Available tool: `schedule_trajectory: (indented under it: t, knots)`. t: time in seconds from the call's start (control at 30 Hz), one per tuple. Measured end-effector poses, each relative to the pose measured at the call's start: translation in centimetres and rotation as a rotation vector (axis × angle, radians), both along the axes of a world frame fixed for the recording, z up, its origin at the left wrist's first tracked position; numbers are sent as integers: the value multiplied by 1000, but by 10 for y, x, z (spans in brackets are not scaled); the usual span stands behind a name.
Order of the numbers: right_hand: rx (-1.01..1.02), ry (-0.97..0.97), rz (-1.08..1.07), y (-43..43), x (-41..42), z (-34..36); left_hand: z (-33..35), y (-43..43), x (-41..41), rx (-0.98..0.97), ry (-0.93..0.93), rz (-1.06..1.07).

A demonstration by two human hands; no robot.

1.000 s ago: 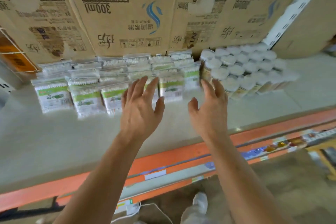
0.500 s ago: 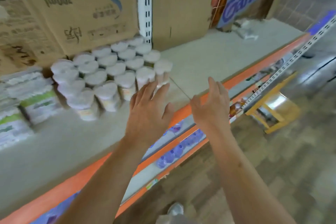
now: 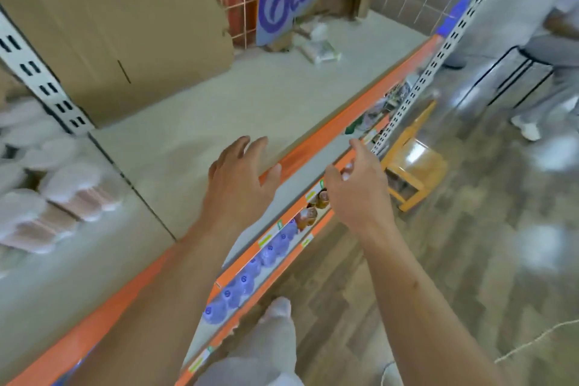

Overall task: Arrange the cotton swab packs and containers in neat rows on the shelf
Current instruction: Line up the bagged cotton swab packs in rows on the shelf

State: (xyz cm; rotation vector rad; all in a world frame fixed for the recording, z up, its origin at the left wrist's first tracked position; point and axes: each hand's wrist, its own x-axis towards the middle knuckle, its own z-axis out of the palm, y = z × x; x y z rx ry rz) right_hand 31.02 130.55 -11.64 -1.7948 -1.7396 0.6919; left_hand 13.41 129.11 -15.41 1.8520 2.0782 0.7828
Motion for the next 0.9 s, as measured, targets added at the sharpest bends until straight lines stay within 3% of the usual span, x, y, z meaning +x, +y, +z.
schedule_trajectory:
  t: [0.4, 0.63, 0.9]
  knots:
    - [43, -210, 167, 215, 60, 0, -6, 197, 60, -103, 201, 138]
    - [47, -207, 271, 313, 63, -9, 3, 258, 69, -202, 229, 188]
    - [24, -168, 463, 434, 55, -31, 5, 318, 100, -254, 217, 394]
